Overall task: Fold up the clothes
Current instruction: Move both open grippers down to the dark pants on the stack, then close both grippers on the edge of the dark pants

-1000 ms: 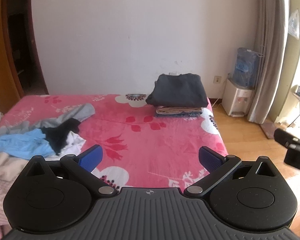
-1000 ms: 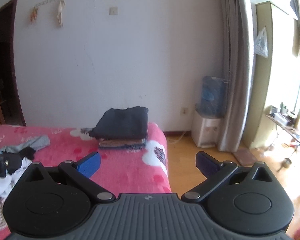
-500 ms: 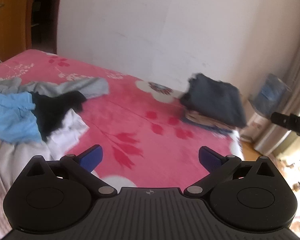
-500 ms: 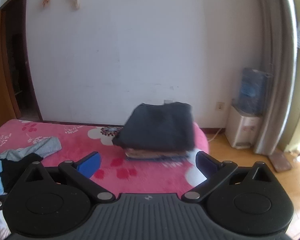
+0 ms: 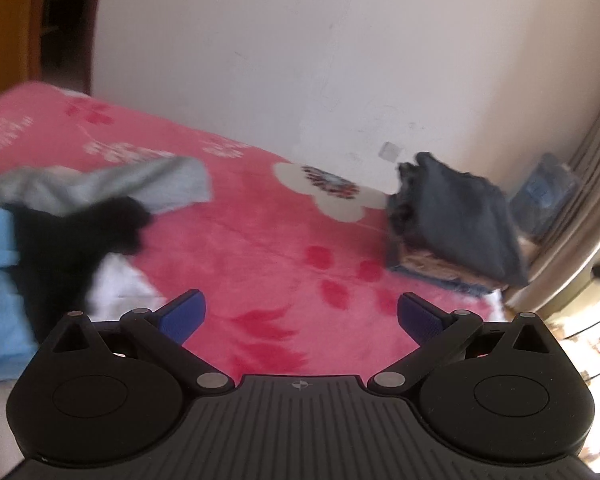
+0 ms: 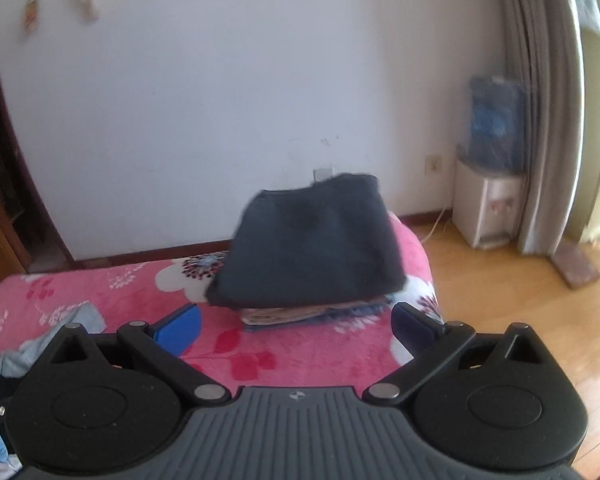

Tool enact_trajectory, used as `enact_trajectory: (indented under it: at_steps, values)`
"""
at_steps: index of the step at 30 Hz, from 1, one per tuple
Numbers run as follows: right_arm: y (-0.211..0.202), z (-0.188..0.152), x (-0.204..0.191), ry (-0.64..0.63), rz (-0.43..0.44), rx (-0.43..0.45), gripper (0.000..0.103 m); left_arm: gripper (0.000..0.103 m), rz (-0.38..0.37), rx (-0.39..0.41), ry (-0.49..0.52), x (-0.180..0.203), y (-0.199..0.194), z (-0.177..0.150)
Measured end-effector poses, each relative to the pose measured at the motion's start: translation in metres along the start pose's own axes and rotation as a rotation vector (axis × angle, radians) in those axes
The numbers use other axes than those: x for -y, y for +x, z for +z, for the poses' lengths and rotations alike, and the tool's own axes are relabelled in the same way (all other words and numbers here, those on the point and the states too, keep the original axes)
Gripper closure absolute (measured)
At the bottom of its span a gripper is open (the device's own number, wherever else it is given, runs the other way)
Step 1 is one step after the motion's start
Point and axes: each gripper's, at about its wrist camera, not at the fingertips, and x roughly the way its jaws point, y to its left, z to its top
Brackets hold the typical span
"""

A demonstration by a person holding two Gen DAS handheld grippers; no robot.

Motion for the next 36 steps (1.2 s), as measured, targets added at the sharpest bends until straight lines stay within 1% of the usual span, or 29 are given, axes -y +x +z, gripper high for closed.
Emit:
enact_trajectory:
  at_steps: [3,6,8,9,11,13,15,17,20,24,27,29,31,34,35,36]
  values:
    - [0.029,0.009,0.047,0.090,0.062,-0.042,0.001,0.000,-0.034,-0.032,-0.072,0.013,0.035,0.009]
    - [0.072,0.019,0.100,0.219,0.134,-0.070,0.003,0.000,-0.068,-0.064,-0.145,0.027,0.070,0.017]
    - [0.100,0.024,0.130,0.311,0.160,-0.111,0.004,0.000,-0.084,-0.082,-0.200,0.034,0.092,0.025]
    - [0.114,0.025,0.144,0.356,0.176,-0.135,0.004,0.000,-0.094,-0.078,-0.224,0.037,0.102,0.029]
    - [0.142,0.025,0.167,0.422,0.214,-0.187,0.009,0.000,-0.104,-0.070,-0.248,0.043,0.121,0.036]
    - [0.163,0.019,0.183,0.492,0.232,-0.224,0.012,0.001,-0.105,-0.085,-0.259,0.047,0.141,0.044]
    - [0.183,0.012,0.193,0.544,0.263,-0.278,0.014,0.001,-0.108,-0.110,-0.273,0.049,0.159,0.048]
    - [0.200,0.006,0.200,0.572,0.283,-0.316,0.014,0.001,-0.119,-0.143,-0.293,0.051,0.177,0.053]
    - [0.220,-0.001,0.206,0.626,0.302,-0.354,0.015,0.001,-0.122,-0.171,-0.309,0.056,0.198,0.060]
    - [0.238,0.001,0.212,0.670,0.347,-0.369,0.015,0.001,-0.127,-0.219,-0.360,0.064,0.226,0.067]
    - [0.246,0.006,0.209,0.660,0.379,-0.379,0.015,0.001,-0.108,-0.233,-0.359,0.073,0.239,0.071]
    - [0.248,0.009,0.207,0.643,0.386,-0.384,0.015,0.001,-0.099,-0.250,-0.353,0.077,0.246,0.072]
    - [0.251,0.009,0.206,0.630,0.395,-0.395,0.022,0.002,-0.097,-0.272,-0.351,0.080,0.252,0.072]
    - [0.253,0.007,0.207,0.627,0.400,-0.398,0.029,0.006,-0.098,-0.295,-0.351,0.081,0.257,0.069]
    - [0.253,0.006,0.208,0.628,0.402,-0.397,0.029,0.007,-0.099,-0.303,-0.352,0.081,0.258,0.067]
    - [0.253,0.006,0.209,0.629,0.404,-0.396,0.030,0.011,-0.096,-0.307,-0.353,0.081,0.259,0.067]
